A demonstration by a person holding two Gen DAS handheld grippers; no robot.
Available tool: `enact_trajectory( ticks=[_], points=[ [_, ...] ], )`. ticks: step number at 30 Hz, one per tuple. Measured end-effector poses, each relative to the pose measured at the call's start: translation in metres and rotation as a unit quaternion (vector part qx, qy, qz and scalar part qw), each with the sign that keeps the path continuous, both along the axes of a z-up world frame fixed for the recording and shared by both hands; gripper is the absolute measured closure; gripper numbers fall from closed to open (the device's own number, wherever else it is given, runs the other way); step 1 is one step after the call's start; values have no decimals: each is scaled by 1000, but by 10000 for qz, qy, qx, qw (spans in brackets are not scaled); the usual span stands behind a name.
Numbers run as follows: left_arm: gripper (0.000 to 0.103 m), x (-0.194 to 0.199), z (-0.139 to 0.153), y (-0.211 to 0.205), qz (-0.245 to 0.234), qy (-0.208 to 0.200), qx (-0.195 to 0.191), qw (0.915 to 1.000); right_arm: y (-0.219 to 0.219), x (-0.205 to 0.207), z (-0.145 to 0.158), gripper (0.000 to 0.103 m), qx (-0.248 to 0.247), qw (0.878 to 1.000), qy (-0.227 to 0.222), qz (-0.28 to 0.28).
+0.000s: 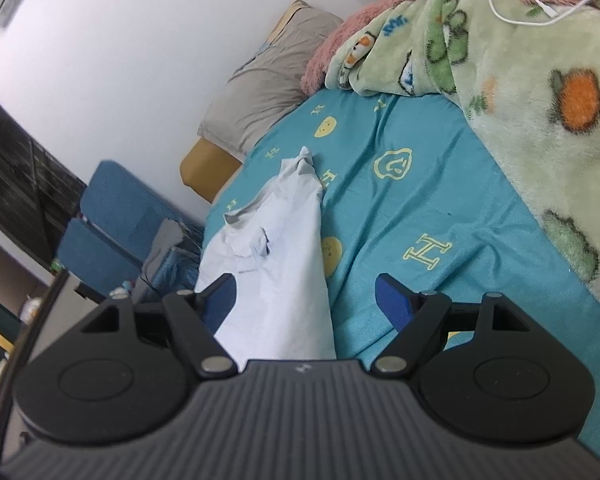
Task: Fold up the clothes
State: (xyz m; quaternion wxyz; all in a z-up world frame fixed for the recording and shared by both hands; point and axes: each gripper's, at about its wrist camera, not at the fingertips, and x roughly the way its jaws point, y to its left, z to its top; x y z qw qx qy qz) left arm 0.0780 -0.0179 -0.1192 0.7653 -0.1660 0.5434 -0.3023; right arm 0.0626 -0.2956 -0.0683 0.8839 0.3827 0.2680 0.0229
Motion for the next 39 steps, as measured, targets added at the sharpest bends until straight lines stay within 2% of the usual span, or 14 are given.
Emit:
enact_trajectory(
  ticks=[4,7,13,14,16,17,18,19,21,23,27,35,37,39],
  points=[
    [99,-3,-14,8,172,-98,651,9977,13,5,-3,24,-272,9994,167,166],
    [98,-4,-22,12,213,-31,745,9970,24,7,-5,24,-454,9982,282,289],
    [94,-19,-12,25,238,-474,1068,9929,48,10,-1,24,-1051,9929,199,516],
    [91,-22,-8,26,285,-616,1149,9911,52,10,1,24,-1162,9916,163,550],
    [77,-27,3,28,399,-901,1305,9865,60,8,4,24,-1364,9887,67,620],
    [64,-29,9,28,481,-1053,1362,9839,64,7,5,24,-1459,9871,10,652],
    [57,-31,16,30,565,-1229,1395,9809,67,7,7,24,-1536,9858,-51,676],
    [54,-34,23,33,651,-1409,1429,9775,69,6,9,24,-1598,9847,-115,692],
    [35,-39,38,37,835,-1753,1502,9694,73,4,12,25,-1701,9827,-228,694],
    [27,-44,50,39,1047,-2088,1562,9597,76,2,15,25,-1805,9806,-330,682],
    [18,-58,73,48,1335,-2604,1581,9431,82,-3,20,25,-1920,9776,-528,683],
    [5,-93,89,67,1747,-3043,1499,9243,94,-11,30,25,-2027,9736,-768,721],
    [4,-91,91,75,1884,-2977,1404,9253,97,-13,32,25,-2065,9720,-834,746],
    [4,-82,92,86,2008,-2773,1221,9316,100,-14,33,25,-2088,9712,-843,776]
  ],
)
